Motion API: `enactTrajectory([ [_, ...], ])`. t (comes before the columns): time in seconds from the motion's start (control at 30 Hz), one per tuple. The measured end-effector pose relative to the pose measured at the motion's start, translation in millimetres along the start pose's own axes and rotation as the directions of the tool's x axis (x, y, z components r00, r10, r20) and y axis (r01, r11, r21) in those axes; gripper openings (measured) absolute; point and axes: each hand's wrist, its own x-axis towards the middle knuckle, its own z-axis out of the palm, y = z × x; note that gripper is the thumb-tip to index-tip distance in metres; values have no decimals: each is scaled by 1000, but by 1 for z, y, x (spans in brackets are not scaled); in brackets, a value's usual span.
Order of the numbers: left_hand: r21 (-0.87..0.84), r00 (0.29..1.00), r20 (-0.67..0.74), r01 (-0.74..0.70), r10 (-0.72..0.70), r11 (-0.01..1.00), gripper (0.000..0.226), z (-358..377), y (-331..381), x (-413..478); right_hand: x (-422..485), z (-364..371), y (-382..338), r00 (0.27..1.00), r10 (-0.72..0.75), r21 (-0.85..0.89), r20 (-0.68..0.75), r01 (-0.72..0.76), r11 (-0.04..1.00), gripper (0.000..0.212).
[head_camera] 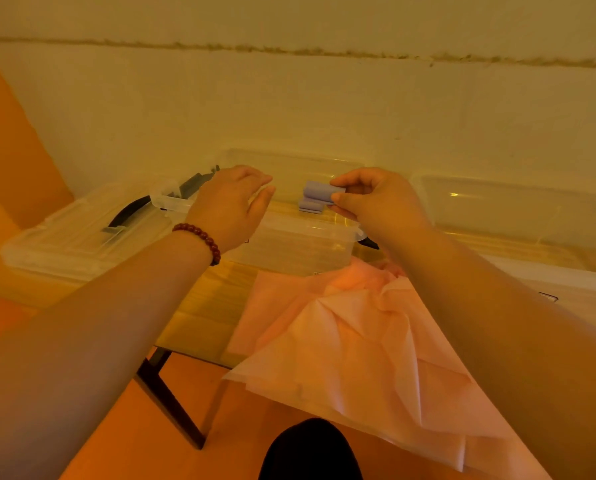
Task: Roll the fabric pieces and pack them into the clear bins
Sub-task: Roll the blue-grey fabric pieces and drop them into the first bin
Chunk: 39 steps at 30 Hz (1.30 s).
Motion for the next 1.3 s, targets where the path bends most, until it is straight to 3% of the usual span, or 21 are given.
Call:
enactTrajectory([
  [0.17,24,996,50,73,-74,997,46,-1,-21,22,30,17,2,999,-19,-37,47,21,999,21],
  [0.3,14,993,61,98,-99,995,57,0,-34,39,55,25,0,995,-13,-22,96,15,1000,21],
  [0.43,93,981,77,170,-177,981,45,3,-50,54,81,32,0,990,27,-41,135,-22,999,16],
  [0.7,214,919,174,317,-355,924,55,5,-89,78,140,63,5,971,144,-128,188,-121,984,13],
  [0.87,219,881,207,382,-425,898,47,-1,-103,92,174,83,28,968,193,-241,159,-151,959,14],
  [1.13,233,793,435,358,-426,904,53,3,-121,107,191,101,60,928,364,-308,77,-326,894,25],
  [1.3,279,806,429,310,-407,909,53,2,-119,109,193,106,71,895,447,-331,-5,-423,844,22],
])
